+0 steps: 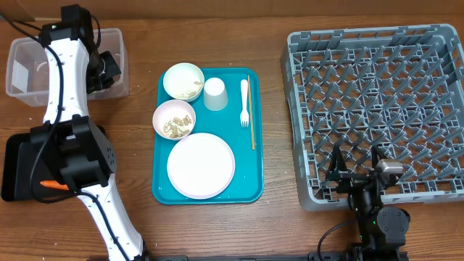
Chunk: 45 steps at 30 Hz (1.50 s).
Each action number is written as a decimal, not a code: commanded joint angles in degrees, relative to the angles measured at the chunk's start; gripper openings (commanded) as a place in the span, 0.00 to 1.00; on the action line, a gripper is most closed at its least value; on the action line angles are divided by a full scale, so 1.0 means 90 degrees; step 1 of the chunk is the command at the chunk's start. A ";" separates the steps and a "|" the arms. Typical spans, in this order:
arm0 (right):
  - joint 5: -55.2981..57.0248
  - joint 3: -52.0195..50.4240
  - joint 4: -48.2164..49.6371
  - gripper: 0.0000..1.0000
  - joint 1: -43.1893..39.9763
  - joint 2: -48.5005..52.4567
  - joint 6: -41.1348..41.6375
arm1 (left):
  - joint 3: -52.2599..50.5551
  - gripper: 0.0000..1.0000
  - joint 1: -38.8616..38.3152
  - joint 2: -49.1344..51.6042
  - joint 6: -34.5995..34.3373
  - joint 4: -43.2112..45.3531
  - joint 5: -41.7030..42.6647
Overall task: Sort waste into correct bins and load items into the dishwasher rack
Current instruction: 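Lower the napkin into the clear bin and open the left gripper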
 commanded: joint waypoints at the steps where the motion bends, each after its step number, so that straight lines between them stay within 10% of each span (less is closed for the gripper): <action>1: 0.0058 -0.0068 0.0046 1.00 -0.0017 -0.0070 -0.0019 | 0.0029 0.04 0.0041 -0.0068 0.0119 0.0032 -0.0078; 13: 0.0058 -0.0068 0.0046 1.00 -0.0017 -0.0070 -0.0019 | 0.0056 0.04 0.0017 -0.0223 0.0117 0.1039 -0.0046; 45: 0.0058 -0.0068 0.0046 1.00 -0.0017 -0.0070 -0.0019 | 0.0379 0.04 0.0012 -0.0500 0.0121 -0.0279 -0.0010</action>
